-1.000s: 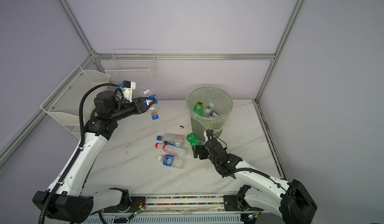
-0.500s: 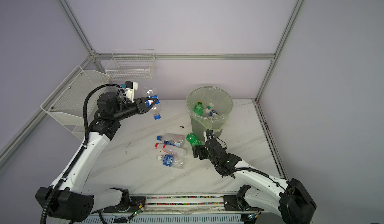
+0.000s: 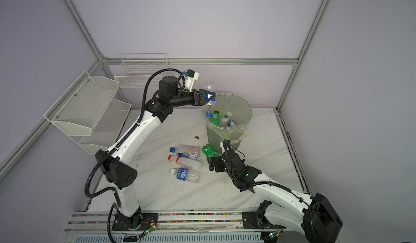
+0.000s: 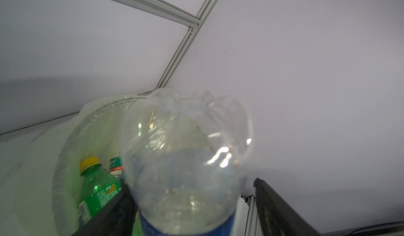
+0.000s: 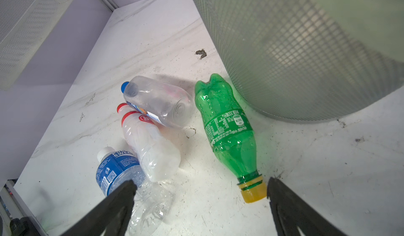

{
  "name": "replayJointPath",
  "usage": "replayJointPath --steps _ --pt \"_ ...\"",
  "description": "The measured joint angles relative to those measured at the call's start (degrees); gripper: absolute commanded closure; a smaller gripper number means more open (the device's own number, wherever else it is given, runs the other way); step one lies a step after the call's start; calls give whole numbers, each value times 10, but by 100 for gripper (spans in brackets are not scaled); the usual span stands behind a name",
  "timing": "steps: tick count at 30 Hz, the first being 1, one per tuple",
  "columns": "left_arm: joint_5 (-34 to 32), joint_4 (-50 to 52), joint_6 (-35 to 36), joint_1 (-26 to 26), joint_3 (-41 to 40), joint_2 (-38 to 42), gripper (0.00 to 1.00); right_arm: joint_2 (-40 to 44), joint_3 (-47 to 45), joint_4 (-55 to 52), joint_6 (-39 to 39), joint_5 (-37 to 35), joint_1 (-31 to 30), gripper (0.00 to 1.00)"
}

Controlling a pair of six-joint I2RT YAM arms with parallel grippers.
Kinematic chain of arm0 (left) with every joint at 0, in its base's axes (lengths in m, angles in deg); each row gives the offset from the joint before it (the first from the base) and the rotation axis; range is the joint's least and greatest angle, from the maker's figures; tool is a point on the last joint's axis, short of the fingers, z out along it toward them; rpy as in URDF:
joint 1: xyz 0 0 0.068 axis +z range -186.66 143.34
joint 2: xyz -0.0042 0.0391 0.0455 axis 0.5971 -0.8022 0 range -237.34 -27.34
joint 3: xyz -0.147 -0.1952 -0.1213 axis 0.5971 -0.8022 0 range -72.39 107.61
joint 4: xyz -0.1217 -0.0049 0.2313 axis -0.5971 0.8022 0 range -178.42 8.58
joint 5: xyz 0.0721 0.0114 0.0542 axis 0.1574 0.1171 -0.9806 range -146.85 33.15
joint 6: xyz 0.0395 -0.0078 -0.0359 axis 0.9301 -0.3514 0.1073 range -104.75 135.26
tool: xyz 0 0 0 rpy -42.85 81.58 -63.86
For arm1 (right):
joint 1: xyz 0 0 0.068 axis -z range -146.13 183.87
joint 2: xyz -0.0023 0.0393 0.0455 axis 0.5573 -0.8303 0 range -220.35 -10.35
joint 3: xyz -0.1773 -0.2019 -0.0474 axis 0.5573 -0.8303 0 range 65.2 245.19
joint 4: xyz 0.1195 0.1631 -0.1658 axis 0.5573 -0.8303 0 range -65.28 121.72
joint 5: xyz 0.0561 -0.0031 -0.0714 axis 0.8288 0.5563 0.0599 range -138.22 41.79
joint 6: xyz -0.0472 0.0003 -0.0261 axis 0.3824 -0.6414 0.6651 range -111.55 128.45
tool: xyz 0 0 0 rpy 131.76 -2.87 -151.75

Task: Throw the plastic bottles in the bin
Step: Throw the plastic bottle into the trash bin.

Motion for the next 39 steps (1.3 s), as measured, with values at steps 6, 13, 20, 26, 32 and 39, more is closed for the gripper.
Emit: replayJointPath --steps 6,13,20,26,32,39 --pt "-48 78 17 23 -8 27 0 26 4 -2 0 -2 0 3" --pt "-87 55 17 77 -136 221 0 32 4 -8 0 -2 0 3" --pt "-99 42 30 104 -212 282 0 32 4 -10 0 -2 0 3" --pt "-113 66 29 141 -274 274 0 31 1 -11 0 -4 0 3" --pt "-118 77 29 175 -335 283 0 10 1 -17 6 -10 0 3" --pt "-118 83 30 214 -382 287 0 -22 1 -19 15 -17 0 3"
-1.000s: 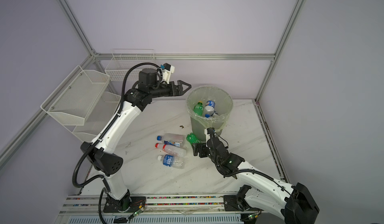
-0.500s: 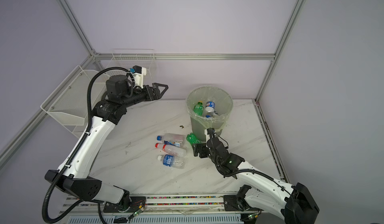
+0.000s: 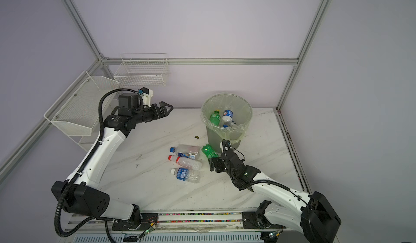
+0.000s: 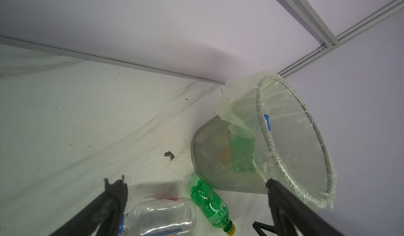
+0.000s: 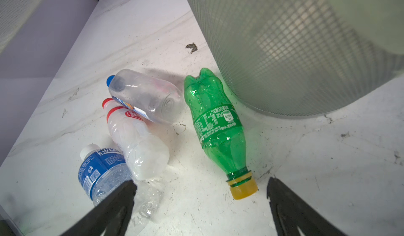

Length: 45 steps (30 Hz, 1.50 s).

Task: Throw the plastic bottles in the bin
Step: Throw the plastic bottle into the trash bin, then pick up the plastic bottle from the center of the table.

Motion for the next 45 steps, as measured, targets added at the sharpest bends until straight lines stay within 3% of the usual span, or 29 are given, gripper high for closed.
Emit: replayJointPath --steps 24,45 --pt "-29 -83 45 101 -189 3 0 -193 93 9 16 -13 0 3" --pt "-28 -102 47 108 -192 0 0 -314 148 22 61 -22 4 6"
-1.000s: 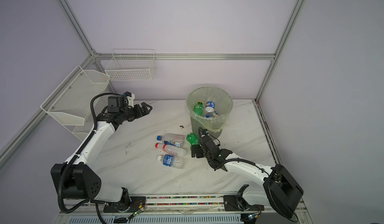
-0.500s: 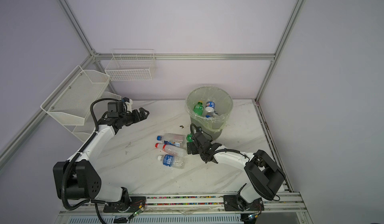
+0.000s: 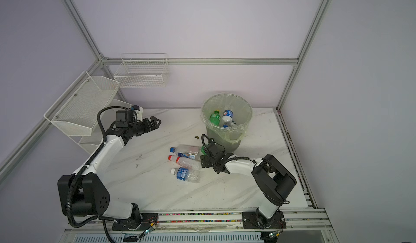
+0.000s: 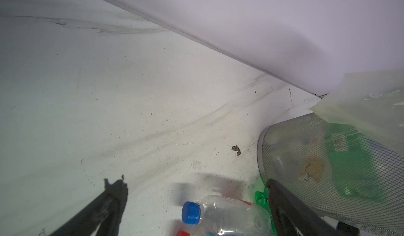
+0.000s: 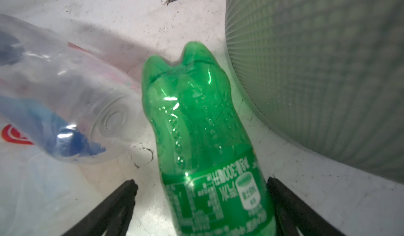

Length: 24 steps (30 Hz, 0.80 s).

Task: Throw the plastic bottles in the bin
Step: Pick up the plastic bottle from the center of the table.

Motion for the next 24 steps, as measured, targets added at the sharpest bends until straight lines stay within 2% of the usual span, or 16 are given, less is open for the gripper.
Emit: replayJointPath --steps 7,13,24 --pt "2 -3 -1 0 0 -12 0 40 -43 3 -1 17 0 11" --pt "11 -3 -2 0 0 -24 0 68 -58 9 -7 20 0 5" --pt "18 -6 -2 0 0 -28 0 -12 23 5 34 4 0 3"
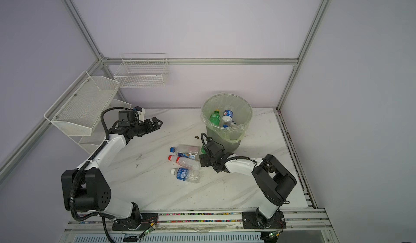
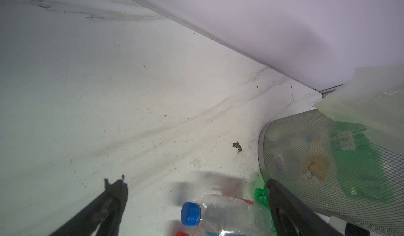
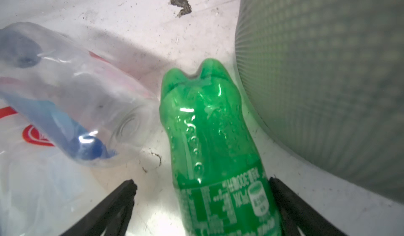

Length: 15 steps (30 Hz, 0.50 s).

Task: Throw the plastic bottles in the bin
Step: Pick up the plastic bottle from the center of the table.

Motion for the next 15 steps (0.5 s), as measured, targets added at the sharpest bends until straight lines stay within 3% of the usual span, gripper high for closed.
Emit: replayJointPath --steps 7,15 --pt "2 0 0 0 0 -1 0 -35 19 -2 15 5 0 7" --pt "2 0 0 1 0 -1 0 -32 9 -5 23 19 0 22"
